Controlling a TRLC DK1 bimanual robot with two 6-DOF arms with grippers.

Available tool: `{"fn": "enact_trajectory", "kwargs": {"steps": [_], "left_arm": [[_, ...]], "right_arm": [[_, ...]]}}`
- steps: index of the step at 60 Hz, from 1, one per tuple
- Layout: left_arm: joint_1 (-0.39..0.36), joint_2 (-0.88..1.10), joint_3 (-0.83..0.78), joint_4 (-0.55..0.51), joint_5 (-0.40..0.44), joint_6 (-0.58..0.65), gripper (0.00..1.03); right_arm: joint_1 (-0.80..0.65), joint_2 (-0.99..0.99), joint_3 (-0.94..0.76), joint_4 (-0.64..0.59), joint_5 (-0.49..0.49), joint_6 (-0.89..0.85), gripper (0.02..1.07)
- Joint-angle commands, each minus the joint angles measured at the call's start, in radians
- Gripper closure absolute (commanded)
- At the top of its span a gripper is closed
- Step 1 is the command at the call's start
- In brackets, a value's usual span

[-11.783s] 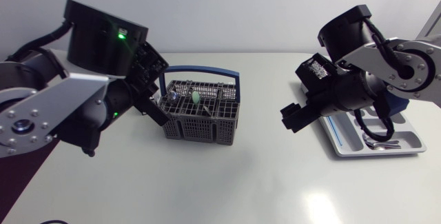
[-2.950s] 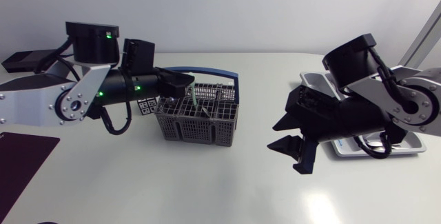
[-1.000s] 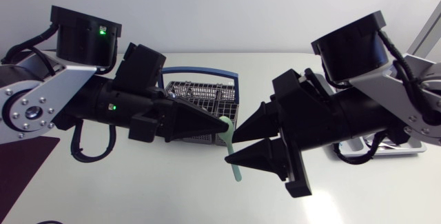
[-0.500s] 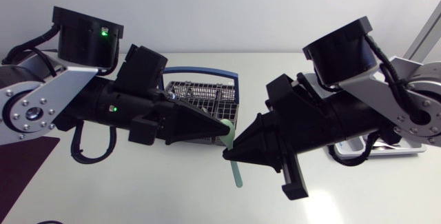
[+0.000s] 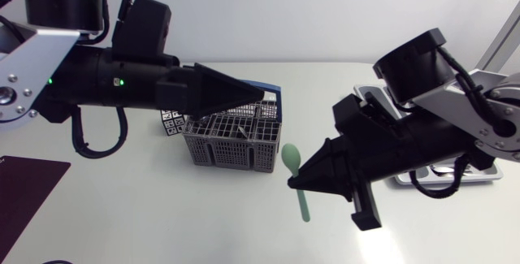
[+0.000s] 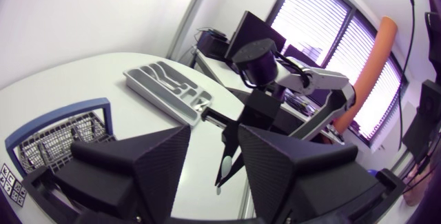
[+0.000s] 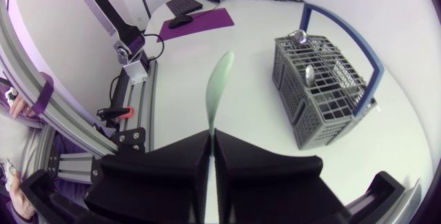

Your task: Transfer all utensils from the basket to the drawer tray.

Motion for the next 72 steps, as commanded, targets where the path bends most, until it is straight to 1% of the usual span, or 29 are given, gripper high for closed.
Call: {"fn": "enact_trajectory", "kwargs": {"steps": [1,4,15,20,24,28,36,39,45,51,56,64,72], "left_arm": [[0.024,-0.007,0.034,0.003,-0.04,0.009,0.45],[0.035,-0.001,0.034,-0.005,-0.063,0.022,0.45],[0.024,0.036,0.045,-0.103,-0.236,0.125,0.45],[0.001,0.05,0.05,-0.151,-0.344,0.176,0.45],[0.0,0.05,0.047,-0.168,-0.373,0.19,0.45],[-0.007,0.05,0.04,-0.178,-0.422,0.21,0.45],[0.004,0.047,0.042,-0.206,-0.463,0.225,0.45],[0.009,0.045,0.042,-0.217,-0.48,0.233,0.45],[0.019,0.041,0.037,-0.228,-0.499,0.24,0.45],[0.023,0.039,0.025,-0.234,-0.52,0.25,0.45],[0.026,0.036,0.017,-0.238,-0.538,0.256,0.45],[0.033,0.025,0.01,-0.251,-0.546,0.265,0.45],[0.044,0.016,-0.002,-0.264,-0.555,0.28,0.45]], "right_arm": [[-0.066,-0.031,-0.034,-0.027,0.025,-0.056,1.01],[-0.121,-0.037,-0.038,-0.039,0.045,-0.088,1.01],[-0.327,-0.058,-0.075,-0.064,0.166,-0.249,1.01],[-0.444,-0.057,-0.089,-0.062,0.214,-0.346,1.01],[-0.531,-0.052,-0.098,-0.055,0.241,-0.421,1.01],[-0.621,-0.041,-0.107,-0.035,0.263,-0.502,1.01],[-0.789,-0.003,-0.118,0.039,0.289,-0.649,1.01],[-0.847,0.019,-0.132,0.094,0.314,-0.711,1.01],[-0.916,0.06,-0.156,0.199,0.347,-0.8,1.01],[-0.957,0.109,-0.178,0.284,0.372,-0.862,1.01],[-0.979,0.172,-0.201,0.39,0.412,-0.907,1.01],[-1.017,0.272,-0.207,0.521,0.444,-0.953,1.01],[-1.053,0.367,-0.198,0.619,0.478,-1.004,1.01]]}}
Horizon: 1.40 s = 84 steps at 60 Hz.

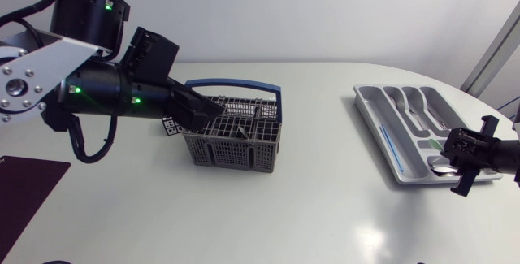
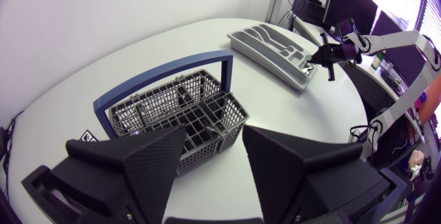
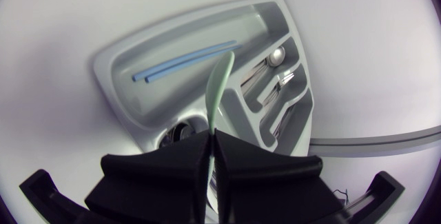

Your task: Transfer all utensils from the basket to the drawer tray.

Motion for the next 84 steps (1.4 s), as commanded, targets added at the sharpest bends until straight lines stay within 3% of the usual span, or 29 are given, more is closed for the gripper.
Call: {"fn": "enact_trajectory", "kwargs": {"steps": [1,15,25,37,44,49,62,73,84], "left_arm": [[0.018,-0.02,-0.02,-0.02,-0.009,0.03,0.45],[0.032,-0.035,-0.053,-0.023,-0.009,0.046,0.45],[0.052,-0.035,-0.06,-0.023,-0.009,0.047,0.45],[0.079,-0.044,-0.068,-0.029,-0.009,0.061,0.45],[0.095,-0.054,-0.074,-0.034,-0.009,0.07,0.45],[0.119,-0.061,-0.076,-0.038,-0.009,0.072,0.45],[0.17,-0.07,-0.103,-0.04,-0.007,0.099,0.45],[0.201,-0.07,-0.128,-0.034,-0.006,0.116,0.45],[0.241,-0.057,-0.154,-0.006,-0.006,0.127,0.45]], "right_arm": [[-0.025,0.071,-0.015,0.058,0.024,-0.063,1.01],[-0.063,0.167,-0.044,0.262,0.089,-0.145,1.0],[-0.086,0.198,-0.078,0.36,0.126,-0.216,0.76],[-0.103,0.17,-0.111,0.413,0.156,-0.257,0.36],[-0.109,0.111,-0.121,0.408,0.156,-0.262,0.26],[-0.109,0.034,-0.113,0.331,0.153,-0.253,0.21],[-0.01,-0.202,-0.082,0.038,0.169,-0.081,0.21],[0.256,-0.379,-0.055,-0.183,0.291,0.169,0.21],[0.57,-0.385,0.054,-0.384,0.383,0.496,0.21]]}}
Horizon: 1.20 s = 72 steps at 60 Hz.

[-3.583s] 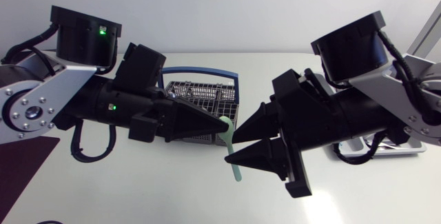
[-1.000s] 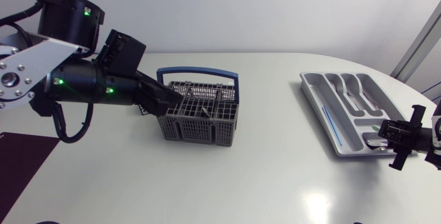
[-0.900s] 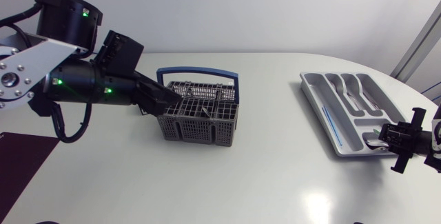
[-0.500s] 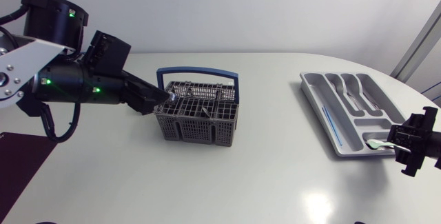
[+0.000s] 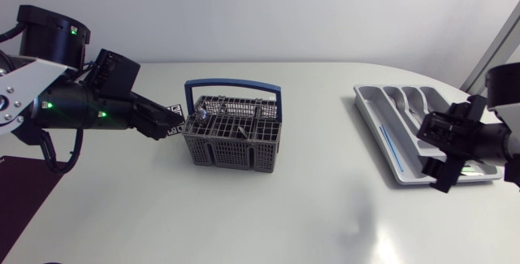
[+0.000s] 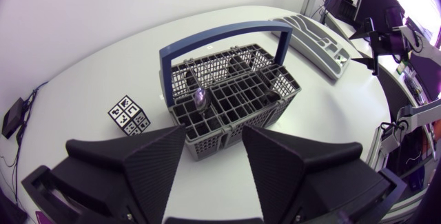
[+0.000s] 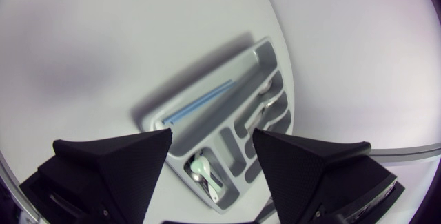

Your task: Transfer all utensils from the basket to the drawer tray.

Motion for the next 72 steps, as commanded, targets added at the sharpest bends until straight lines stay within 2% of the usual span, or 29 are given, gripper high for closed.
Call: {"fn": "enact_trajectory", "kwargs": {"steps": [1,9,29,40,50,72], "left_arm": [[0.025,0.006,-0.041,0.016,-0.001,0.03,0.45],[0.055,0.05,-0.062,0.043,0.002,0.047,0.45],[0.094,0.152,-0.057,0.072,0.042,0.105,0.45],[0.116,0.21,-0.047,0.112,0.047,0.11,0.45],[0.139,0.265,-0.041,0.164,0.047,0.111,0.46],[0.119,0.408,0.036,0.198,0.041,0.11,0.46]], "right_arm": [[0.13,0.01,0.061,-0.063,0.032,0.204,0.21],[0.342,0.076,0.125,-0.108,0.074,0.411,0.21],[0.667,0.274,0.335,-0.168,0.077,0.761,0.21],[0.745,0.357,0.418,-0.169,0.077,0.847,0.21],[0.782,0.398,0.444,-0.154,0.075,0.853,0.21],[0.856,0.501,0.531,-0.137,0.031,0.905,0.21]]}}
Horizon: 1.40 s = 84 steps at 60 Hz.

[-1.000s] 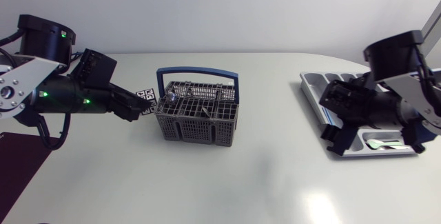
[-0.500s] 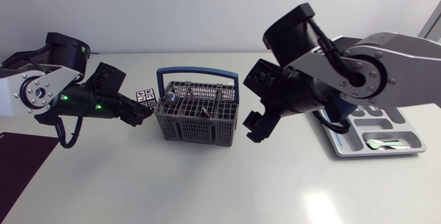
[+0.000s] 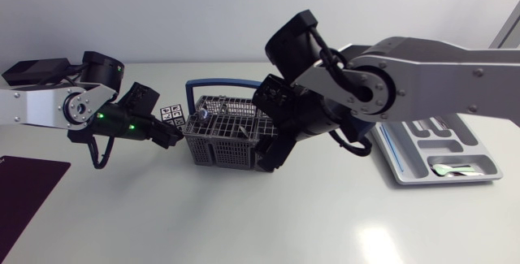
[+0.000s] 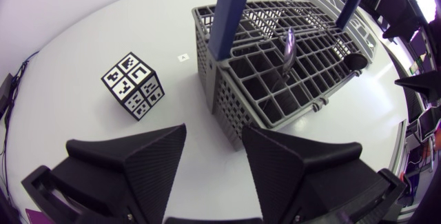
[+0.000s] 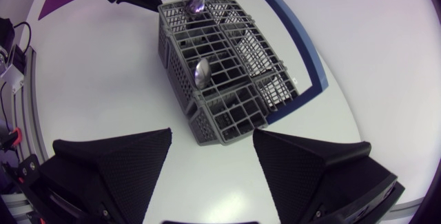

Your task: Transfer all utensils from the basket to the drawer tray.

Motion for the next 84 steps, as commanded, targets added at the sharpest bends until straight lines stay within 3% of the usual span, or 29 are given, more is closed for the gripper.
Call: {"fn": "enact_trajectory", "kwargs": {"steps": [1,21,35,53,62,84], "left_arm": [[-0.016,0.028,0.033,0.005,0.003,0.014,0.46],[-0.069,0.023,0.002,0.007,0.003,0.017,0.46],[-0.061,0.002,-0.007,0.007,0.003,0.017,0.46],[-0.046,-0.063,-0.038,0.005,0.005,0.028,0.46],[-0.046,-0.109,-0.069,0.005,0.008,0.034,0.46],[-0.049,-0.184,-0.105,0.005,0.011,0.037,0.46]], "right_arm": [[0.022,0.044,0.045,0.007,-0.005,0.044,0.21],[0.032,0.153,0.136,0.002,0.007,0.104,0.22],[0.032,0.224,0.169,0.018,0.125,0.111,0.35],[0.031,0.262,0.209,0.028,0.182,0.113,0.35],[0.029,0.299,0.245,0.025,0.221,0.116,0.48],[0.022,0.32,0.251,0.001,0.264,0.113,0.61]]}}
